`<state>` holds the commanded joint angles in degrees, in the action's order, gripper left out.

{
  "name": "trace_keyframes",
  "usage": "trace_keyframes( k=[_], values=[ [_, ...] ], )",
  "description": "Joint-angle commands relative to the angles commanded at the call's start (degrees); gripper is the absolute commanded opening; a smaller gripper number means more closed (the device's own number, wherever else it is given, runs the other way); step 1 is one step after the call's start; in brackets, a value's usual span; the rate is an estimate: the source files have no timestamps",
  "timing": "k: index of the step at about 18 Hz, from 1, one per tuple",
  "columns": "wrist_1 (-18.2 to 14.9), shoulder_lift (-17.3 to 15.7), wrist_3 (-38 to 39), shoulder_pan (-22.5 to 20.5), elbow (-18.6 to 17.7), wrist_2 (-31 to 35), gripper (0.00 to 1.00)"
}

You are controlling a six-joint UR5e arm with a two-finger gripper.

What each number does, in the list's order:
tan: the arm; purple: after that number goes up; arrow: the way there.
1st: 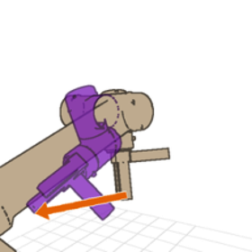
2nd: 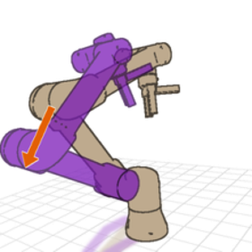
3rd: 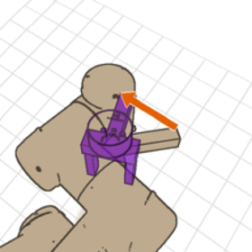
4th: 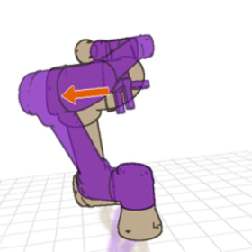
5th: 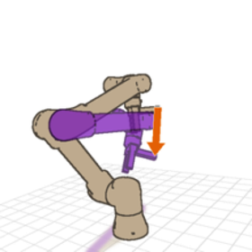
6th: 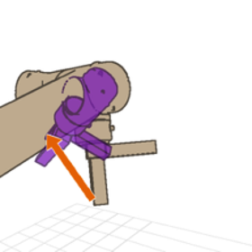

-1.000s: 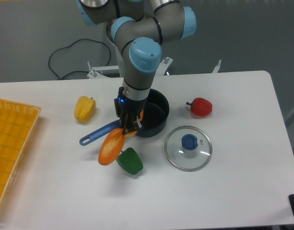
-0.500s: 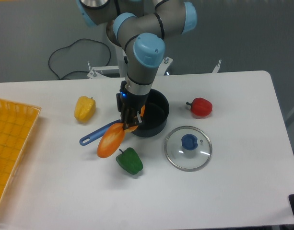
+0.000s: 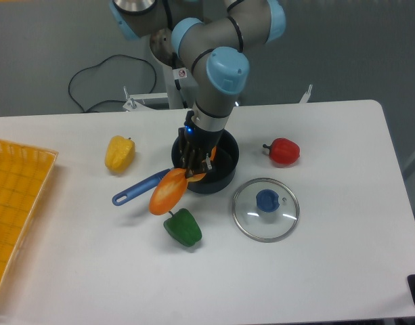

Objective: Place the long bread in the pot
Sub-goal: 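Lower the bread loaf into the black pot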

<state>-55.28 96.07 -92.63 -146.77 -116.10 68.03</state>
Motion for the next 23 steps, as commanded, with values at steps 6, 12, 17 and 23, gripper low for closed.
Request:
trace_keyframes(
  k=[6,12,17,23],
  values=[
    [0.0,0.0,-2.73,-1.5,-1.5,-1.41,0.04],
    [-0.09,0.0,-2.82,-1.76,-1.59,-1.41,0.08],
    [-0.09,0.0,-2.91,-1.67,-1.59,-1.41,0.19],
    [-0.26,0.26,-6.15,-1.94,-1.59,-1.32,0.45]
  ],
)
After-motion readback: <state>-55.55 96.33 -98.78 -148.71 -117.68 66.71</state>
